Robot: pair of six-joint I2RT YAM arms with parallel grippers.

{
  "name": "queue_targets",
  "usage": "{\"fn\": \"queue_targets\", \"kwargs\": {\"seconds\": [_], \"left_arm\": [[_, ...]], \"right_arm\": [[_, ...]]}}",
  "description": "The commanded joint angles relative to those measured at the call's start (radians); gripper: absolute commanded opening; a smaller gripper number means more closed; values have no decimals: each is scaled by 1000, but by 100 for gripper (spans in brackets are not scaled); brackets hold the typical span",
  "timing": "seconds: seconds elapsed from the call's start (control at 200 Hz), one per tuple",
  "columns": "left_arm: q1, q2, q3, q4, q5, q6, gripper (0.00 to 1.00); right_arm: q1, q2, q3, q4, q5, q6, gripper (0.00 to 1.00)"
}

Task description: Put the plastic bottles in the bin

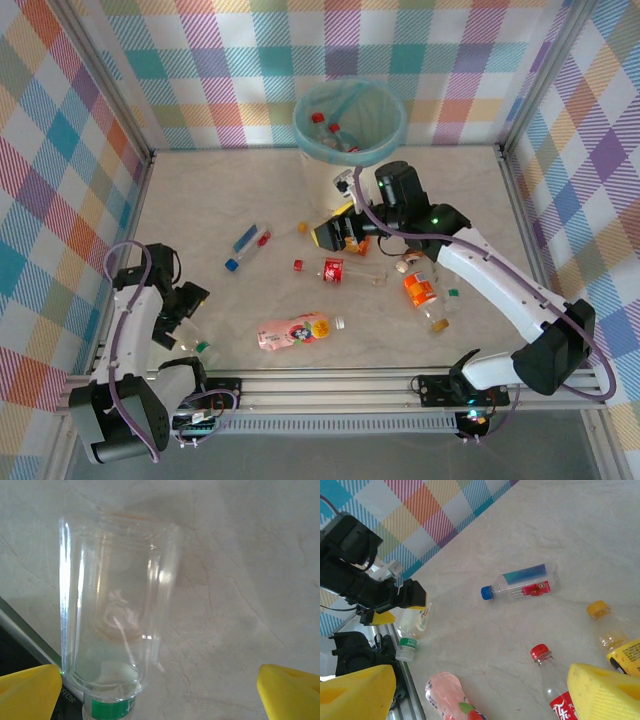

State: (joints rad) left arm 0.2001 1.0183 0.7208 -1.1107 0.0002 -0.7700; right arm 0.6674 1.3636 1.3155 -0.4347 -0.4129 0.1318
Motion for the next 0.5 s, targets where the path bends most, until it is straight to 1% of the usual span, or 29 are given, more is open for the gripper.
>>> {"fn": "queue_targets", "kwargs": {"seconds": [0.0,0.195,0.495], "left_arm": [[15,22,-36,29,-8,-47,100],[15,73,-55,74,-16,-51,100],[14,135,-93,165,26,-52,94]], "right_arm": [[-2,-36,-26,41,-39,16,89],[-2,-52,-51,41,-29,14,89],[-2,-57,-56,30,-20,4,89]]}}
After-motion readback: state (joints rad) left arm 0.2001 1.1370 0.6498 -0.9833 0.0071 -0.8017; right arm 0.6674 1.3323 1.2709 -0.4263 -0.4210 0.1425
